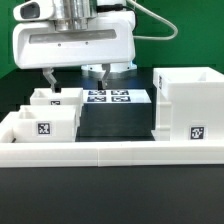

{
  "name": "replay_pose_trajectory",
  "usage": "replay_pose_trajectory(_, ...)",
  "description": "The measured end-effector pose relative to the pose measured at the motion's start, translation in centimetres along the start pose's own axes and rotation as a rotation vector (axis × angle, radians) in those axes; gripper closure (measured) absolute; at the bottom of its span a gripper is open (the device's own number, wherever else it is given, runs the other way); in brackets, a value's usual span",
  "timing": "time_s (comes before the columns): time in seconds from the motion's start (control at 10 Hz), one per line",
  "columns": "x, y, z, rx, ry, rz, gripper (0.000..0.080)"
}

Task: Assemble drawer

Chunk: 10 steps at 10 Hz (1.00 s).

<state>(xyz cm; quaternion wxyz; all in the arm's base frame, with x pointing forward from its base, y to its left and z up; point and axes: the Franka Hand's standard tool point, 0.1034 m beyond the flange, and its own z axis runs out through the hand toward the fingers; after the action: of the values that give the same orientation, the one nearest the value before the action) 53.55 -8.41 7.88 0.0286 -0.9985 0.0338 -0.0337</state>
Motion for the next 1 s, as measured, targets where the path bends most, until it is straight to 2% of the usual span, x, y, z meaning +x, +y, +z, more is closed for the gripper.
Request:
replay_pose_trajectory(0.4,-0.1,0.2,0.3,-0.005,0.002,-0.007,0.0151)
replay_pose_trajectory(1.0,-1.6,1.5,4.3,-0.035,-0.029,-0.009,0.0151)
